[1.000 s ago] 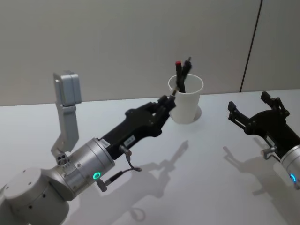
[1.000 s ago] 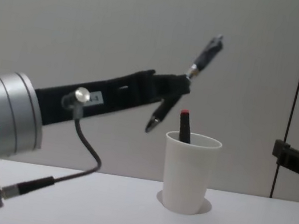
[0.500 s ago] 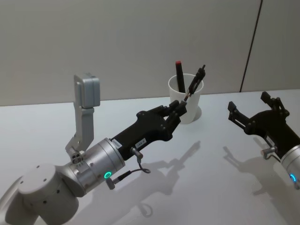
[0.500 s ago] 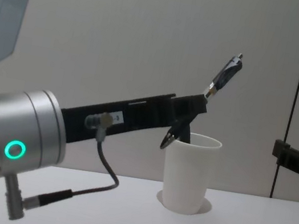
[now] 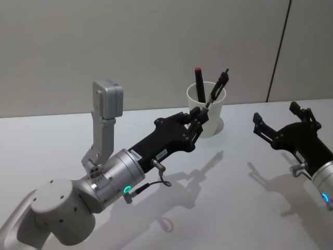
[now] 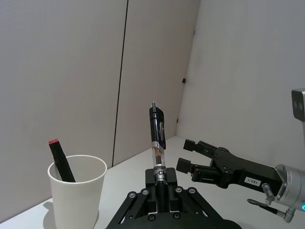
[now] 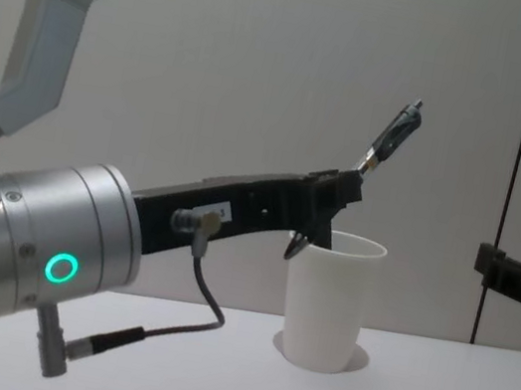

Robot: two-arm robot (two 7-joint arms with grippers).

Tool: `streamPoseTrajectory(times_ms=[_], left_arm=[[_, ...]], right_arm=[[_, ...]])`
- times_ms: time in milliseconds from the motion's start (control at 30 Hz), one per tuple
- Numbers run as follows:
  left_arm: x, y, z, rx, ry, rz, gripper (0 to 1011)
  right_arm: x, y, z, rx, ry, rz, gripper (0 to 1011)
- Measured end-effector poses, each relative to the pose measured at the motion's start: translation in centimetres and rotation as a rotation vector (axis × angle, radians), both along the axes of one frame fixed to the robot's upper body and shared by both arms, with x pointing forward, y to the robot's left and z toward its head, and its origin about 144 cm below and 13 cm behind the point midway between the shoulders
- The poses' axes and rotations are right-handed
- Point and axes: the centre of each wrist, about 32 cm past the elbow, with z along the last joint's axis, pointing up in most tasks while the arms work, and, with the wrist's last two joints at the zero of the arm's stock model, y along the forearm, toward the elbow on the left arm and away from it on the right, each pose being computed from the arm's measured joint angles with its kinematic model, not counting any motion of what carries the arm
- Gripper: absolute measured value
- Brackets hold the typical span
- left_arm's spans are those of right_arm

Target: Place the pen into the pen holder.

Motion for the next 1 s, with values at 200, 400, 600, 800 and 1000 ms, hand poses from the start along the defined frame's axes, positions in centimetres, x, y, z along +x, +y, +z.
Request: streamPoseTrajectory(times_ms=[200, 400, 600, 800, 1000], left_arm=[[0.16, -0.13, 0.07, 0.005, -0.006, -0.001, 135], [0.21, -0.19, 0.13, 0.007, -0.006, -0.011, 135], [0.23, -0.24, 0.19, 0.01, -0.003, -0.02, 135], [0.24, -0.26, 0.25, 0.012, -0.002, -0.024, 135], [0.25, -0.27, 0.28, 0.013, -0.001, -0.027, 135]], right_arm=[[0.0, 0.0, 0.0, 0.0, 0.0, 0.0, 1002], [0.0, 0.0, 0.0, 0.0, 0.0, 0.0, 1002], [0.0, 0.0, 0.0, 0.0, 0.0, 0.0, 1001], [-0.01, -0.02, 0.03, 0.001, 0.0, 0.003, 1001], [-0.26, -0.31, 0.38, 0.021, 0.007, 0.03, 1002]])
